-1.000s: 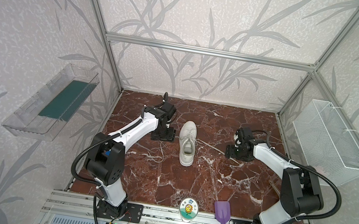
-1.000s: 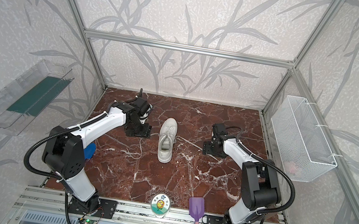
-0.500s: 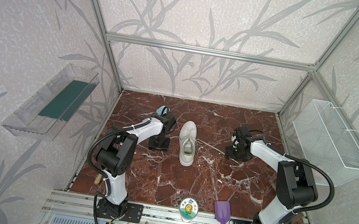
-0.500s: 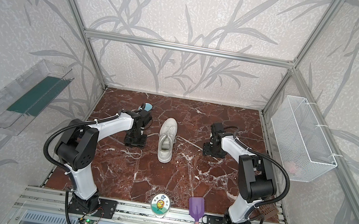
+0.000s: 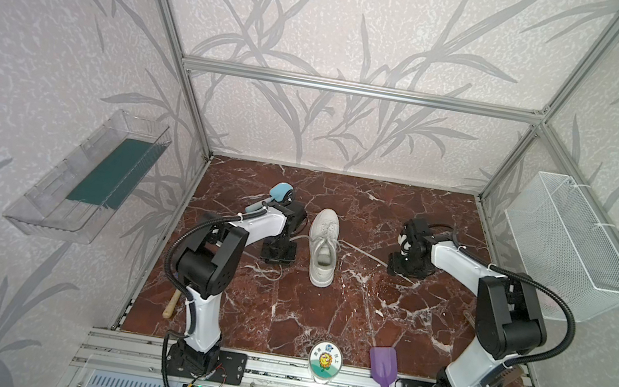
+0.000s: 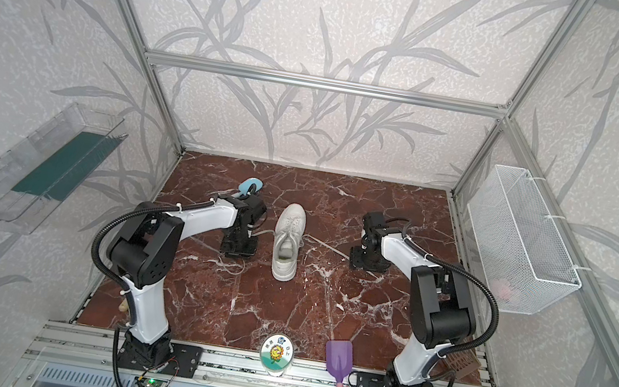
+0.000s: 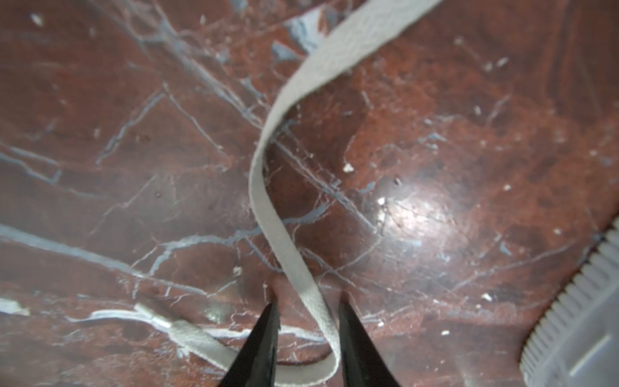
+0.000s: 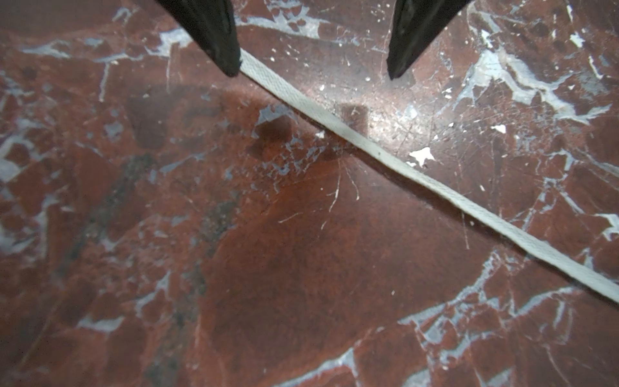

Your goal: Tie the shoes

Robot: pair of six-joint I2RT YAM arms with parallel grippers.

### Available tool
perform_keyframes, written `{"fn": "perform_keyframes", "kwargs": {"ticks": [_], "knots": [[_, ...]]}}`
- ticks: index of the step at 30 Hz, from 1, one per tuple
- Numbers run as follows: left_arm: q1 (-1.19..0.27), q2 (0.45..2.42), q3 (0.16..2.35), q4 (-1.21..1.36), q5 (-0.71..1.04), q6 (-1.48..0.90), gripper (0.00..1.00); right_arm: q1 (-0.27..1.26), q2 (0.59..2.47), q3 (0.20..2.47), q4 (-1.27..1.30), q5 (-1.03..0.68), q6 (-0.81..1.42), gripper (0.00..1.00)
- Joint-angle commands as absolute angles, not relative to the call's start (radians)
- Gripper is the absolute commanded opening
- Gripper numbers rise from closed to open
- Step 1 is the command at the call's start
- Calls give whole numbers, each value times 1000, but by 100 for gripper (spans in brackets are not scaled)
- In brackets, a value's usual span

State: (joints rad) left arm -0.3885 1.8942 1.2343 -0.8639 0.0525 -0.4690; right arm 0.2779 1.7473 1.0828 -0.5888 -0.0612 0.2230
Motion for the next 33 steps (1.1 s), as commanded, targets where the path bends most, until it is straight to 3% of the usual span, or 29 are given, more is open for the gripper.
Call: {"fn": "perform_keyframes", "kwargs": {"ticks": [1, 9, 22, 33], "knots": [[-394, 1907, 1214, -866, 33, -493, 25, 282, 1760, 1105, -609, -64, 209, 69], [-394, 1890, 1201, -833, 44, -498, 0, 282, 1770, 1097, -590, -79, 191, 62], [-381, 1829, 1289, -897, 6, -464, 0, 282, 1823, 1128, -602, 0, 116, 48], [-371, 1816, 1331, -918, 4, -452, 0, 282, 1806, 1151, -613, 21, 75, 42]]}}
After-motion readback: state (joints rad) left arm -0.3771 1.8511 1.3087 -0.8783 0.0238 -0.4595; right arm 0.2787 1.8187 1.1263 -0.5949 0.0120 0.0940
